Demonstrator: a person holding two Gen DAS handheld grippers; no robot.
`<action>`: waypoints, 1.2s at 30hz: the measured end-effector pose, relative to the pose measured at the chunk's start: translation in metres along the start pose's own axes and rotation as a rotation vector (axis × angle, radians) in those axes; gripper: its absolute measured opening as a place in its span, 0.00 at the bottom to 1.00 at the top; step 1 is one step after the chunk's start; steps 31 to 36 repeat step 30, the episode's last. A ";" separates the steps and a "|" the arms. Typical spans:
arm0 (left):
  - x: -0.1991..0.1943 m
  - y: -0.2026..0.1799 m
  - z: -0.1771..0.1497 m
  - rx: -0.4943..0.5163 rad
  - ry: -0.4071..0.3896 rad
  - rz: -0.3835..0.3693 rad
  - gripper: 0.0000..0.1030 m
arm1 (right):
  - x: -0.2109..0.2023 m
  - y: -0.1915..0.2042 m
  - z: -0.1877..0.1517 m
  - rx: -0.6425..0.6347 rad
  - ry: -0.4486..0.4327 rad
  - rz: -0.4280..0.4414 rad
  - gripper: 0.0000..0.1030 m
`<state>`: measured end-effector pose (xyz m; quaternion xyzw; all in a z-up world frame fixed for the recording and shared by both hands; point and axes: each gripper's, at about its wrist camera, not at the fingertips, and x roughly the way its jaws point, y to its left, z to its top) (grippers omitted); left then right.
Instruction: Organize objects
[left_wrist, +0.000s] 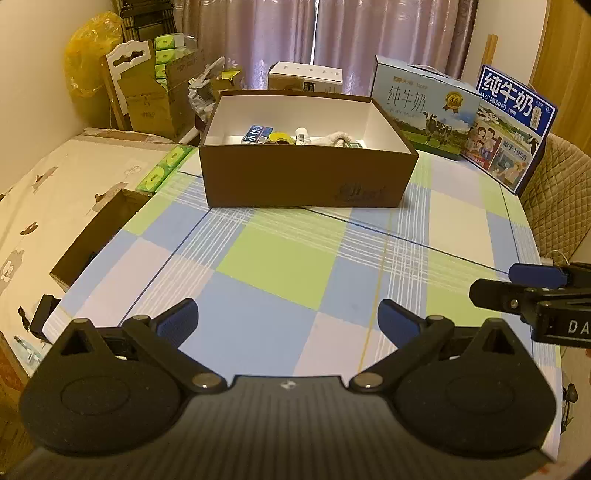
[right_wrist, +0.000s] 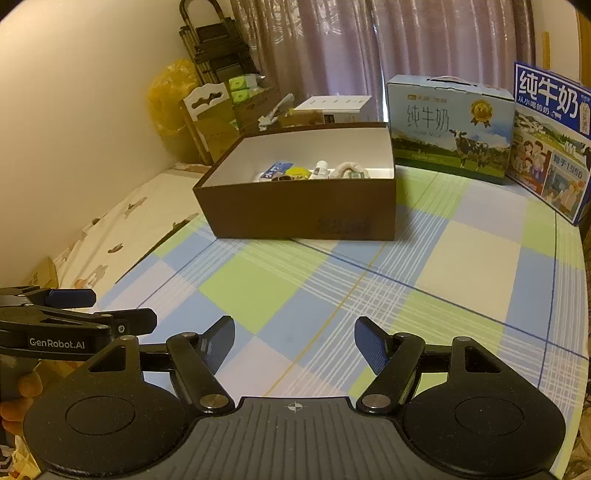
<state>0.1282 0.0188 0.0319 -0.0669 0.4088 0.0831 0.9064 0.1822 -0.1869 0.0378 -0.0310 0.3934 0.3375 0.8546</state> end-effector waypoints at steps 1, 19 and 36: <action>-0.001 0.000 -0.001 0.000 0.000 0.000 0.99 | 0.000 0.000 -0.001 0.000 0.001 0.000 0.67; 0.002 0.010 -0.002 -0.014 0.018 -0.002 0.99 | 0.010 0.010 -0.004 -0.011 0.025 0.001 0.67; 0.008 0.013 0.004 -0.008 0.016 -0.014 0.99 | 0.017 0.012 -0.002 -0.007 0.034 -0.004 0.67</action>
